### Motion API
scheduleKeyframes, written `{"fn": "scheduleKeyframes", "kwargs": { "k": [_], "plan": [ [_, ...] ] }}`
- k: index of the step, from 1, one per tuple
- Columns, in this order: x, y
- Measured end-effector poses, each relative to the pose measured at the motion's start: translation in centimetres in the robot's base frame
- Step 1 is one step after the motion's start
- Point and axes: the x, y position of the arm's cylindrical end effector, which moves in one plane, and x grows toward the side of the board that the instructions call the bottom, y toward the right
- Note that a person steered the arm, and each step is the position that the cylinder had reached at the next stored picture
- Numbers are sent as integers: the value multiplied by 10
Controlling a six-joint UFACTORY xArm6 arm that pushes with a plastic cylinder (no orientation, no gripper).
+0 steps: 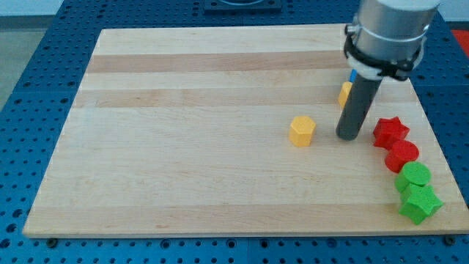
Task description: Move the yellow hexagon to the center
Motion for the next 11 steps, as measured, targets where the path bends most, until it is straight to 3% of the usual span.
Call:
{"fn": "scheduleKeyframes", "kwargs": {
  "k": [1,4,5,6,7,8,9,11],
  "plan": [
    [16,-36],
    [-82,-175],
    [-60,-178],
    [-33,-175],
    [-33,-127],
    [-47,-84],
    [-64,-77],
    [-64,-25]
  ]
}}
